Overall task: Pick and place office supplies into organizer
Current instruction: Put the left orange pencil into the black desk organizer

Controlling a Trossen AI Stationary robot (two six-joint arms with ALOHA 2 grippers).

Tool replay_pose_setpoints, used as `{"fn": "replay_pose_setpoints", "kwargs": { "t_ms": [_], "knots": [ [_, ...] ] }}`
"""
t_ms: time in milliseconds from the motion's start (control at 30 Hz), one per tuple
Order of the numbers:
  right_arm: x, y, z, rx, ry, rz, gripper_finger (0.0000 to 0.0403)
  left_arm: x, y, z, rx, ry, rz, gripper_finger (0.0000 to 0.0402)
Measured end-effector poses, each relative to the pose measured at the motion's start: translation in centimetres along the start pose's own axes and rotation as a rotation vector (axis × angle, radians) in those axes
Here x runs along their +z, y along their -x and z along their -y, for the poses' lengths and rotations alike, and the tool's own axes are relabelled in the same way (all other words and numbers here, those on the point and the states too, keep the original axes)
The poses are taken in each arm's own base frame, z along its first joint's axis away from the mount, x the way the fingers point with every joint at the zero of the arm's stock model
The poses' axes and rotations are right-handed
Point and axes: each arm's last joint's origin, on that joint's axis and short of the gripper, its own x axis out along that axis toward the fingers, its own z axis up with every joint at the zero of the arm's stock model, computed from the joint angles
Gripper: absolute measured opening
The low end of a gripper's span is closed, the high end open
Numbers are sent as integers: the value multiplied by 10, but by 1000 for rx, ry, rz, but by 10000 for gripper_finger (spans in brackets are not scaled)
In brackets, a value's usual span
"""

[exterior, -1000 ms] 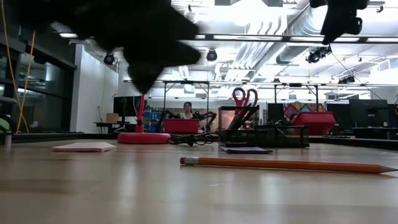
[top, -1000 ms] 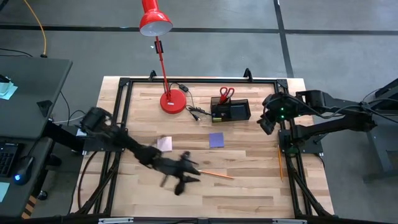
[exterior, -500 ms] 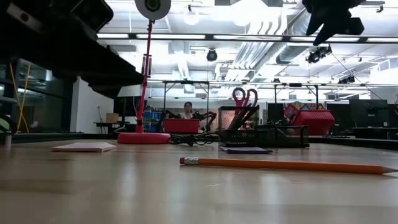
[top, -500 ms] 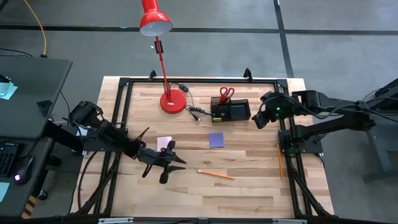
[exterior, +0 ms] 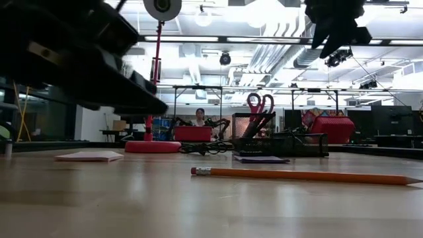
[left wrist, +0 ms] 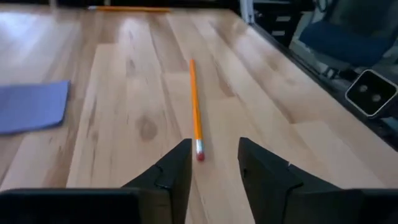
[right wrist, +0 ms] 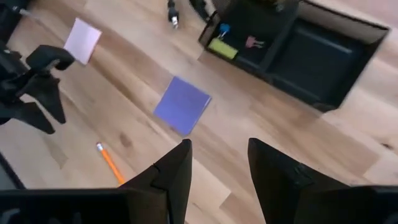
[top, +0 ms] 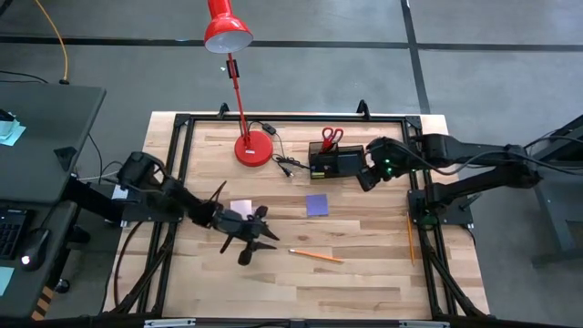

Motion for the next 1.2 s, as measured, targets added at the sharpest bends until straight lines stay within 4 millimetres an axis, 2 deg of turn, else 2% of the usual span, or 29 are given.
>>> {"fn": "replay_pose_setpoints", "kwargs": {
  "t_ms": [133,333,567,733,1200],
  "knots": [
    [1,-9,-5,31,-2,-63,145,5,-10,-6,15,-14,21,145],
    [2,-18,-9,21,-1,-94,145,-1,-34,-4,-10,-8,5,169],
    [2,-19,-14,39,6,-78,145,3,-59,-3,-8,-15,66,155],
    [-2,-19,-17,46,1,-87,145,-10,-77,-3,-33,-10,16,143],
    [-14,-17,-26,53,22,-79,145,-21,-81,-11,23,-3,-55,138]
  ]
}}
